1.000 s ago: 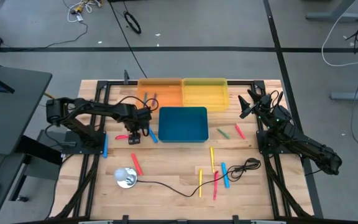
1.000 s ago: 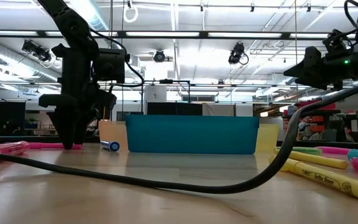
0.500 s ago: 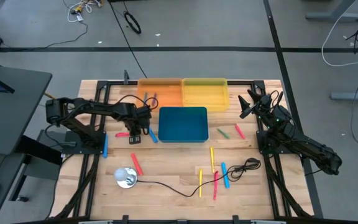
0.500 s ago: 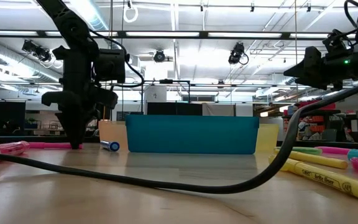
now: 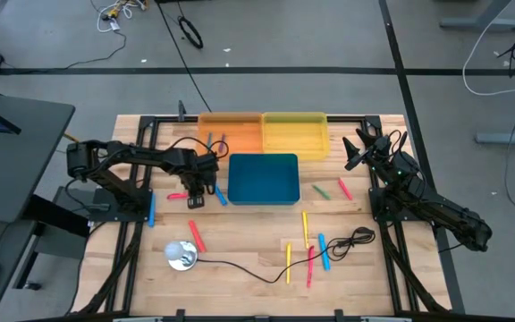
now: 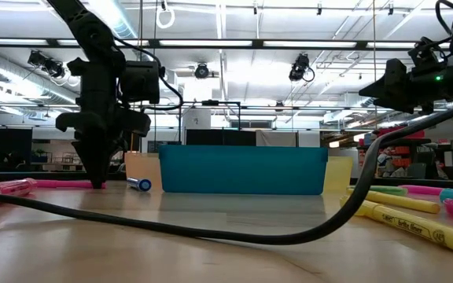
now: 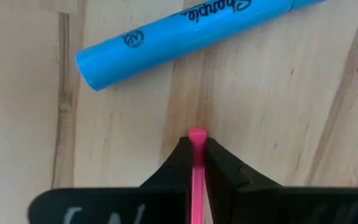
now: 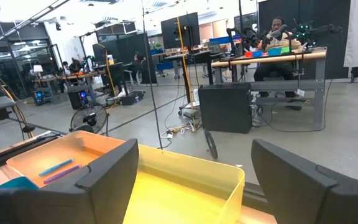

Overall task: Pick & Place Markers
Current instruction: Put the pink pen into the blue bin

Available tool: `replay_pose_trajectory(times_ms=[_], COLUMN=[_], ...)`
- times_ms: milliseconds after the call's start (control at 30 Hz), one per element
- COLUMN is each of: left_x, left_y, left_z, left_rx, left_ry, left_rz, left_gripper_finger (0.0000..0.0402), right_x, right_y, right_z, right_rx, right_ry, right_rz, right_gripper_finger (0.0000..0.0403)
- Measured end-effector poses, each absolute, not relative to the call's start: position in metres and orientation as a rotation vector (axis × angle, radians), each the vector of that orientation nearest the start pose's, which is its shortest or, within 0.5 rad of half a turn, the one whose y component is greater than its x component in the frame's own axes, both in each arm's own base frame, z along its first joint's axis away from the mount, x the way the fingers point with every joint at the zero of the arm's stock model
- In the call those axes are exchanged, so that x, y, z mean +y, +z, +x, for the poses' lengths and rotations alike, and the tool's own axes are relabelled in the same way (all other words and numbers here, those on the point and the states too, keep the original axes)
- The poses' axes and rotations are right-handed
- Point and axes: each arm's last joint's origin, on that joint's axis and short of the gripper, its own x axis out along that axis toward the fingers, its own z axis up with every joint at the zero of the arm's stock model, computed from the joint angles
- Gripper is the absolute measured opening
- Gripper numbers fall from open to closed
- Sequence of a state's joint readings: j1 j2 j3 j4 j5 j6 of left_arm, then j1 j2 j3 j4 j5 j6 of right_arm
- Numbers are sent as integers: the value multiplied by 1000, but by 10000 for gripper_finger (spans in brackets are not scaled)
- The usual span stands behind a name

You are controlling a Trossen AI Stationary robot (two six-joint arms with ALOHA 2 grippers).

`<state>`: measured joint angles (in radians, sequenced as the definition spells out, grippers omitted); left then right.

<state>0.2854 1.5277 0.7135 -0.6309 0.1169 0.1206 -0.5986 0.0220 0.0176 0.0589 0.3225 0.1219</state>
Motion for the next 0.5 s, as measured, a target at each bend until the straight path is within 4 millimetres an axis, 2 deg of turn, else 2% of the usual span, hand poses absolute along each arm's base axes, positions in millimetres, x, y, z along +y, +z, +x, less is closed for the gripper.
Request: replay_pose_trajectory(times_ms=[267, 500], left_x=[66, 70], left_y=[161, 187], left_z=[228, 240], left_rx=[1435, 1408], left_ry=[46, 36], left_rz=[-214, -206], left_gripper_finger=[19, 19], right_x=[-62, -62], right_y=[173, 173], right_z=[75, 75], right_rx=[-111, -111], right_ry=[-916, -916], right_rz=[105, 105], right_gripper_finger=[314, 314])
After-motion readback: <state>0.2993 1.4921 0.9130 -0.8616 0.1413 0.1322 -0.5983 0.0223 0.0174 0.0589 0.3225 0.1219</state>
